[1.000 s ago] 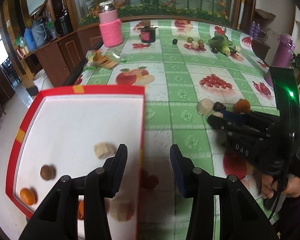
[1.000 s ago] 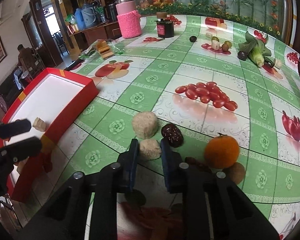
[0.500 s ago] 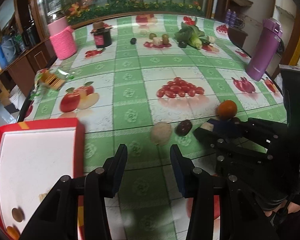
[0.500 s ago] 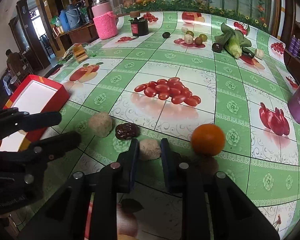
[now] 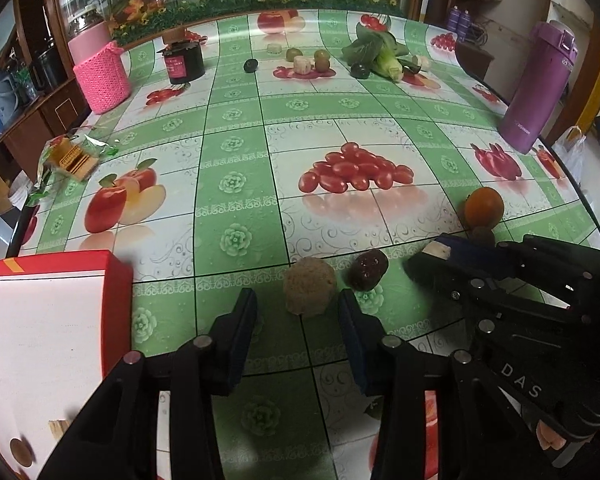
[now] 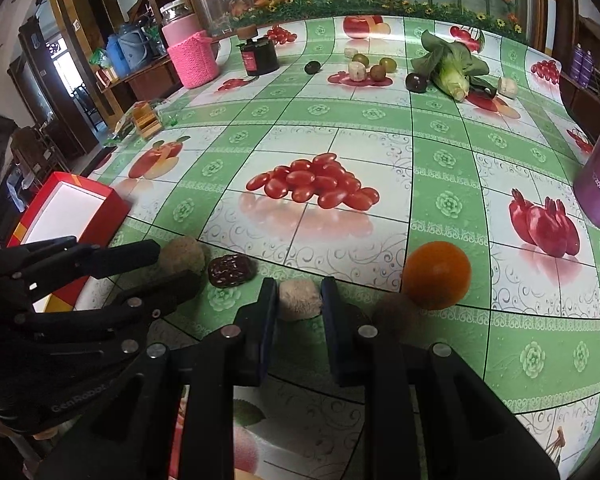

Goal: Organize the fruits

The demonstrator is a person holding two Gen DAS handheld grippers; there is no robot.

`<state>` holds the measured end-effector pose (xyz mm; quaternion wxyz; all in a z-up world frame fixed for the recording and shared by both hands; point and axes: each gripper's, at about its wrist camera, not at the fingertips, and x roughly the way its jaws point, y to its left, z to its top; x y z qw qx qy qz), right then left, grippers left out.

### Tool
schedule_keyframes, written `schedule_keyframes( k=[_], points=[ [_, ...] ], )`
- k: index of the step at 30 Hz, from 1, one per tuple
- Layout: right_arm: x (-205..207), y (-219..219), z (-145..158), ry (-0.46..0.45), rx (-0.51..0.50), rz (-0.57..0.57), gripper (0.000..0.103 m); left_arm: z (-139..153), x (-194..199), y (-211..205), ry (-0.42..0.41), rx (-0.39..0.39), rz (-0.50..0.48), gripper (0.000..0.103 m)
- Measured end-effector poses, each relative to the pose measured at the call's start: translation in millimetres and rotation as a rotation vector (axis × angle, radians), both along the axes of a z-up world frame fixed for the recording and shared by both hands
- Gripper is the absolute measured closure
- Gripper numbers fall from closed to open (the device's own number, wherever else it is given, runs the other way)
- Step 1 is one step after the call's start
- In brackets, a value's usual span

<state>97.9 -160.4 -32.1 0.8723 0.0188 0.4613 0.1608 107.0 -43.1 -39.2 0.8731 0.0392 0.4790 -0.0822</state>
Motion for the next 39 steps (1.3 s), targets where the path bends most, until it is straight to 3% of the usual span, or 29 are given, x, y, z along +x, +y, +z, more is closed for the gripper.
schedule_keyframes(
  k=[8,17,39],
  points=[
    [0,0,0,0.0,0.0,-0.001,0.079,-2,2,-2,-0.004,-0.01,0.006,0.077],
    [1,-1,0,0.001,0.003,-0.003,0.078,-3,-2,-6,-0.04,0.023,0.023,0.078],
    [-6,2,6,-0.023,0.047,-0.009,0.078,-2,-32,-4,-0.05,-0.001,0.058,0.078]
  ],
)
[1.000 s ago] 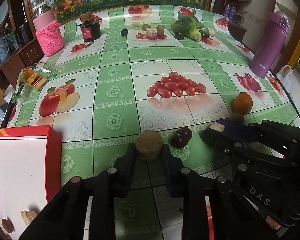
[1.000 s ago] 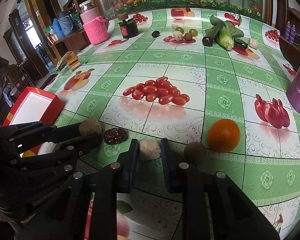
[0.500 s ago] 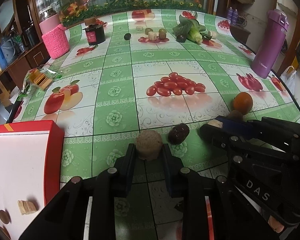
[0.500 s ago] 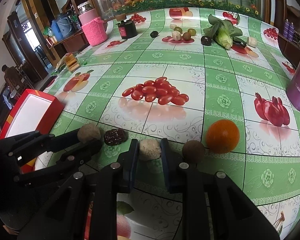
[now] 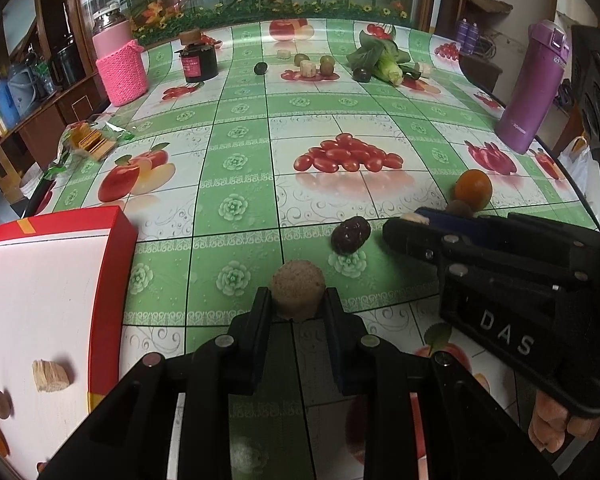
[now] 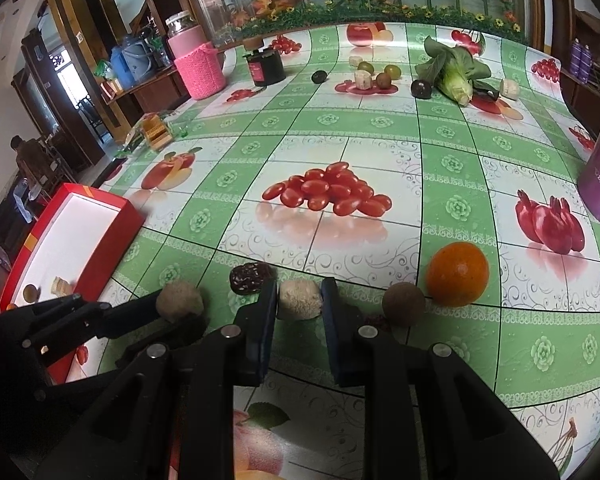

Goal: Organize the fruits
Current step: 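Carry the biscuit and cube toward the tray and lower them inside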

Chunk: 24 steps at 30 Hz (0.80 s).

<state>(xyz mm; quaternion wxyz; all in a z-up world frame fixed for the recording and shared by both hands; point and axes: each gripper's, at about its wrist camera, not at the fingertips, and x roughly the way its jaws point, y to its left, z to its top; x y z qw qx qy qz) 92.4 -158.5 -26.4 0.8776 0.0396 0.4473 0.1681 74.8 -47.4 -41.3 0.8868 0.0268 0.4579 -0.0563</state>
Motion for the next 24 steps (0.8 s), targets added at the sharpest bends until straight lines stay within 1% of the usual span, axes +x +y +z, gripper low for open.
schedule_keyframes(
  k=[8,14,21,24],
  points=[
    [0,0,-1,0.007,0.005,-0.014,0.078,1,-16,1,-0.001,-0.014,0.005,0.078],
    [-1,0,2,-0.007,0.018,-0.017,0.078,5,-27,8,-0.002,-0.029,0.016,0.078],
    [-2,0,4,-0.035,0.034,-0.018,0.078,25,-47,22,-0.053,-0.045,0.032,0.078],
    [-4,-2,7,-0.068,0.043,-0.026,0.078,37,-58,29,-0.079,-0.059,0.036,0.078]
  ],
)
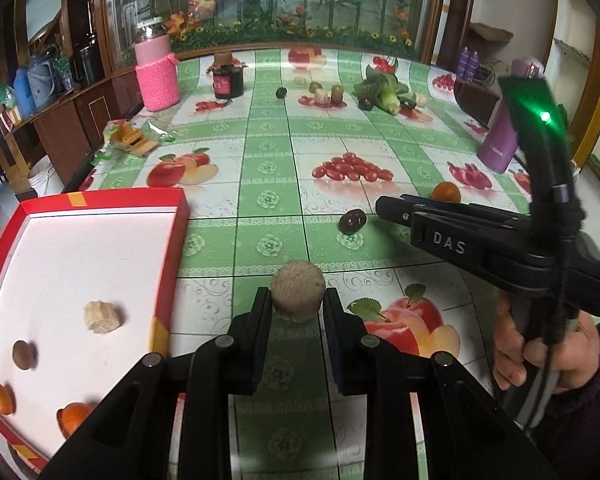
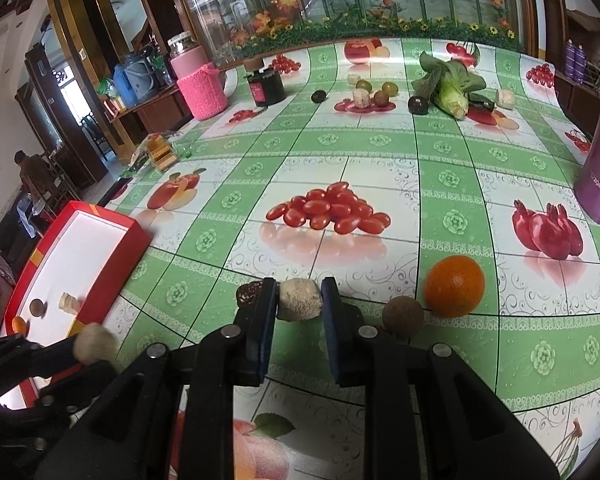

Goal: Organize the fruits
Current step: 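Carry the biscuit and cube toward the tray and lower them inside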

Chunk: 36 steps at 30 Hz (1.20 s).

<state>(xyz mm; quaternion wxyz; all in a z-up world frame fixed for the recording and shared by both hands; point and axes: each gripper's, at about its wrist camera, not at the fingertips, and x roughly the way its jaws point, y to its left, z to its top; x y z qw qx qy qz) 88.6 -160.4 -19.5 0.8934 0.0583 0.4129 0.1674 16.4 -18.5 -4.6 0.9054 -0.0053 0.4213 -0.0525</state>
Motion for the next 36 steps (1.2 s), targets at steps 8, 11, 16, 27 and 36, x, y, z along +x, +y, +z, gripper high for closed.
schedule_keyframes(
  k=[8,11,16,27,36],
  points=[
    [-5,-6,6,-0.08,0.031,-0.044,0.078,29,-38,29,-0.082,-0.018,0.032,0.078],
    [-6,-3,4,-0.066,0.026,-0.064,0.078,36,-53,50,-0.112,-0.024,0.067,0.078],
    [-25,15,15,-0.093,0.028,-0.043,0.078,42,-77,98,-0.143,0.0,0.171,0.078],
    [-82,136,42,-0.139,0.084,0.255,0.078,19,-91,164,-0.102,0.017,0.341,0.078],
    [-109,208,29,-0.112,0.018,0.421,0.078,2,-90,171,-0.062,-0.013,0.318,0.078]
  ],
)
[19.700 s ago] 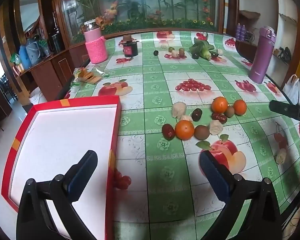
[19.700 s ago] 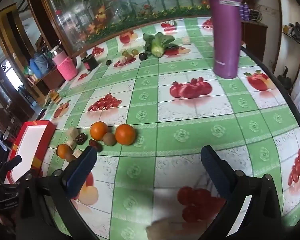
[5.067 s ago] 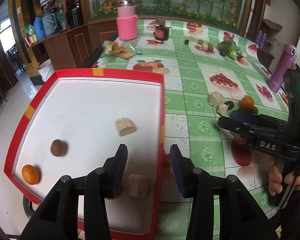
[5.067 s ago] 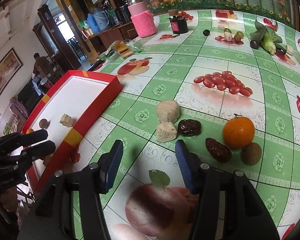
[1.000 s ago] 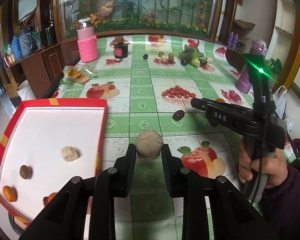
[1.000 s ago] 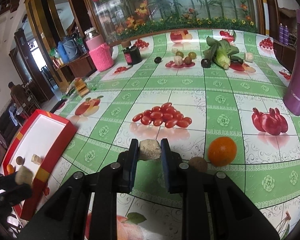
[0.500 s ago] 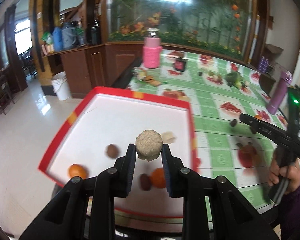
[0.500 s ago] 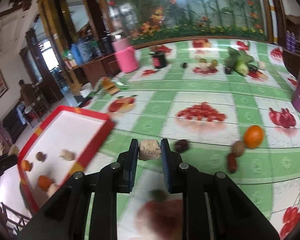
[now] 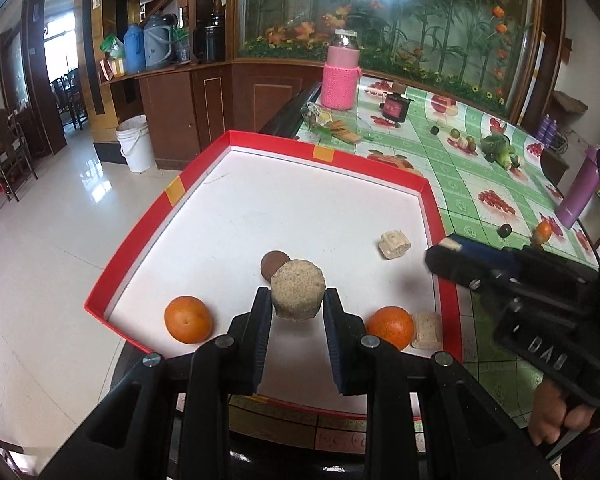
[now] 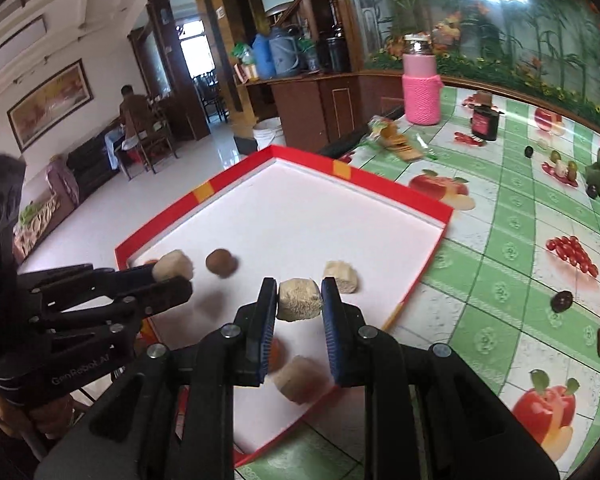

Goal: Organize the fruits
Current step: 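Carry the biscuit and cube toward the tray and lower them inside, then open both grippers to release the biscuit and cube in the tray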

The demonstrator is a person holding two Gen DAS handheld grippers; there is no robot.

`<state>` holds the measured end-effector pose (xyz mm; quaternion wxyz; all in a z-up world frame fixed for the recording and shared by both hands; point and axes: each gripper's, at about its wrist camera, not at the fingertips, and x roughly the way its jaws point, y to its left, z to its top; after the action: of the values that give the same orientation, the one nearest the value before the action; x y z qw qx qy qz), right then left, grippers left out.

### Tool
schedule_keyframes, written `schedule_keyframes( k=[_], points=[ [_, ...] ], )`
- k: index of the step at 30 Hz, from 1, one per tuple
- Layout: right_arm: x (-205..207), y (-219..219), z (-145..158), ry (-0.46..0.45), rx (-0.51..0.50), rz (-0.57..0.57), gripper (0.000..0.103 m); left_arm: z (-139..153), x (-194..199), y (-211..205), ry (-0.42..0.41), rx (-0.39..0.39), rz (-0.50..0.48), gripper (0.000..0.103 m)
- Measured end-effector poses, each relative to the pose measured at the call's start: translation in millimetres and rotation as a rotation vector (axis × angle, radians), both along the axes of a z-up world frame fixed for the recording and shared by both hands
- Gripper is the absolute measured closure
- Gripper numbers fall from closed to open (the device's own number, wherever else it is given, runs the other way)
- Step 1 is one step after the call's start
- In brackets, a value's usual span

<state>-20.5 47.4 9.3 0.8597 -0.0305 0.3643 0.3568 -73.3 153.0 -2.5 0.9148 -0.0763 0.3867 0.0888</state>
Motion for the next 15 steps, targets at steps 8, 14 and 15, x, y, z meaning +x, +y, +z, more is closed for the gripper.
schedule_keyframes(
  k=[8,14,15],
  points=[
    [12,18,-19,0.101,-0.01,-0.011,0.078,-9,3,4,0.026,0.036,0.015,0.078],
    [19,22,-29,0.147,-0.02,-0.025,0.078,-14,5,9,0.043,0.062,0.038,0.078],
    [20,23,-30,0.157,-0.019,-0.024,0.078,-15,5,10,0.046,0.065,0.041,0.078]
  ],
)
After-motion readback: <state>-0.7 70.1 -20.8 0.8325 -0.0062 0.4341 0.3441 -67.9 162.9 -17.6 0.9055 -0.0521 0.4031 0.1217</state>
